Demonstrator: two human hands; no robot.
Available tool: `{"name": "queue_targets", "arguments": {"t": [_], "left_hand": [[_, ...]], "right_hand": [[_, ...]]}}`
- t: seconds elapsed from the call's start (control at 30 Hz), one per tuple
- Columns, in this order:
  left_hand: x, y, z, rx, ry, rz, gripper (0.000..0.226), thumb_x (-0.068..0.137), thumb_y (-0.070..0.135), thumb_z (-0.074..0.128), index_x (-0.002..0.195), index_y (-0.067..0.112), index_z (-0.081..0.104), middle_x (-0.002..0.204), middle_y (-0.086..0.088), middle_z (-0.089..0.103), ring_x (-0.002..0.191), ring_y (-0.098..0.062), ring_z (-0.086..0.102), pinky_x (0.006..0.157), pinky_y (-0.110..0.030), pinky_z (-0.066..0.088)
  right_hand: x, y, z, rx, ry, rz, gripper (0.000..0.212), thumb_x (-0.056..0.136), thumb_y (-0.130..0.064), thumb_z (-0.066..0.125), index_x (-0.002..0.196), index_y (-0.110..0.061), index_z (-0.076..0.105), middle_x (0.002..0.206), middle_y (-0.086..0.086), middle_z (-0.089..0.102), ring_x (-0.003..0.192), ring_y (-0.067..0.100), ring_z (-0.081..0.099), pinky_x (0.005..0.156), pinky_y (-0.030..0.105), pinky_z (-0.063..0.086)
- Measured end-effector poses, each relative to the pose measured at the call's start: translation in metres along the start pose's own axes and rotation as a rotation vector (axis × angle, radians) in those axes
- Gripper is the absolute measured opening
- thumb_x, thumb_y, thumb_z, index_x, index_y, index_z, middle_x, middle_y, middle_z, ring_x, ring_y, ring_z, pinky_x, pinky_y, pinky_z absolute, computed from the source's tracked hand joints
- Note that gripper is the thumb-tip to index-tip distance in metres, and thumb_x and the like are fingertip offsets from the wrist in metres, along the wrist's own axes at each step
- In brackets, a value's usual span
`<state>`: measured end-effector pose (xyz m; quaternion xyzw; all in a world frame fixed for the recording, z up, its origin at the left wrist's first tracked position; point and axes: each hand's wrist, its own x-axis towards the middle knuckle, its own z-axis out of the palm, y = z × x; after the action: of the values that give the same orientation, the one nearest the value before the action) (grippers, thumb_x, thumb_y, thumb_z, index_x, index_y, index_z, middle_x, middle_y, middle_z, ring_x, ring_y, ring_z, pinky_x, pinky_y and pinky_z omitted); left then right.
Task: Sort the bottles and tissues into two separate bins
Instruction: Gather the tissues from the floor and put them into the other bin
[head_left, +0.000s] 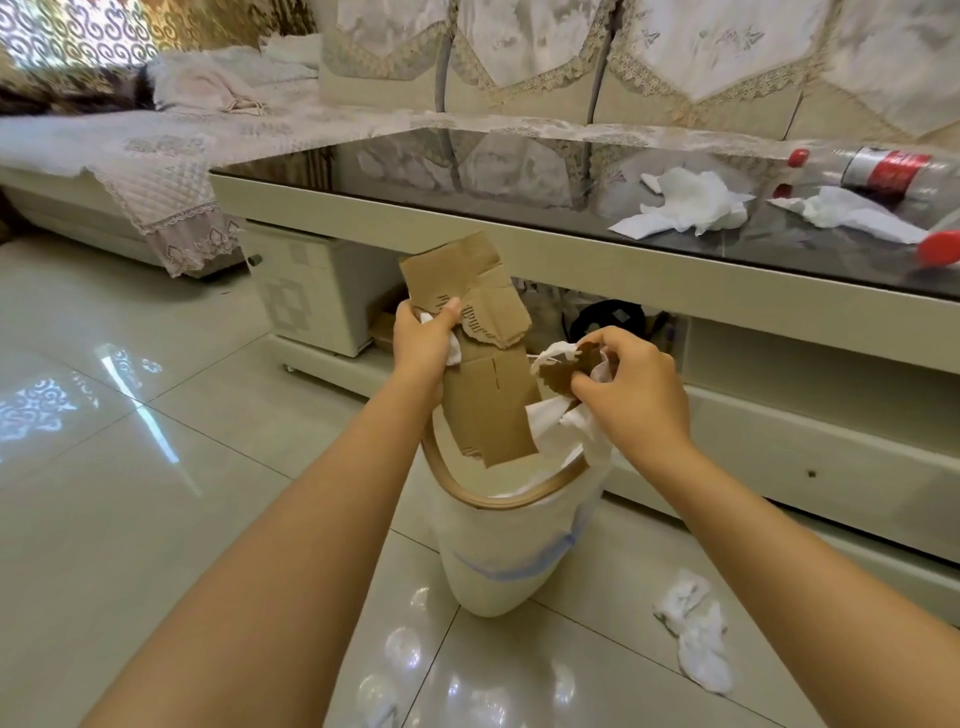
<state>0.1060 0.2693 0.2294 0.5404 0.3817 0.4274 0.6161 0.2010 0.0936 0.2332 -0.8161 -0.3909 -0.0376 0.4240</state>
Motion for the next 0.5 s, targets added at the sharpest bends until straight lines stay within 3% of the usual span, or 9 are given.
{"name": "queue_targets", "arguments": {"t": [0.17, 0.33, 0.5], "left_hand": [[-0.001, -0.025, 0.003, 0.18, -0.104, -0.047, 0.029, 0.097, 0.024, 0.052, 0.124, 0.02, 0.043, 0.1, 0.007, 0.051, 0.082, -0.005, 0.05, 0.064, -0.021, 0.039], [0.002, -0.056, 0.0, 0.283, -0.164, -0.149, 0.032, 0.093, 0.024, 0.058, 0.122, 0.025, 0.044, 0.113, 0.002, 0.058, 0.102, -0.018, 0.056, 0.082, -0.036, 0.045], [0.001, -0.067, 0.005, 0.447, -0.165, -0.067, 0.041, 0.089, 0.019, 0.063, 0.128, 0.023, 0.048, 0.115, -0.001, 0.056, 0.104, -0.022, 0.054, 0.083, -0.034, 0.048]], "right_hand": [[0.002, 0.007, 0.012, -0.007, 0.003, 0.028, 0.017, 0.081, -0.018, 0.065, 0.095, -0.028, 0.062, 0.083, -0.006, 0.063, 0.08, 0.018, 0.059, 0.071, 0.042, 0.055], [0.004, 0.01, 0.027, 0.021, 0.029, 0.056, 0.017, 0.079, -0.015, 0.063, 0.091, -0.028, 0.061, 0.078, -0.007, 0.061, 0.077, 0.02, 0.059, 0.069, 0.043, 0.055], [0.011, 0.006, 0.037, 0.063, 0.021, 0.04, 0.018, 0.081, -0.014, 0.062, 0.091, -0.028, 0.062, 0.076, -0.01, 0.058, 0.077, 0.017, 0.059, 0.066, 0.033, 0.052]]}}
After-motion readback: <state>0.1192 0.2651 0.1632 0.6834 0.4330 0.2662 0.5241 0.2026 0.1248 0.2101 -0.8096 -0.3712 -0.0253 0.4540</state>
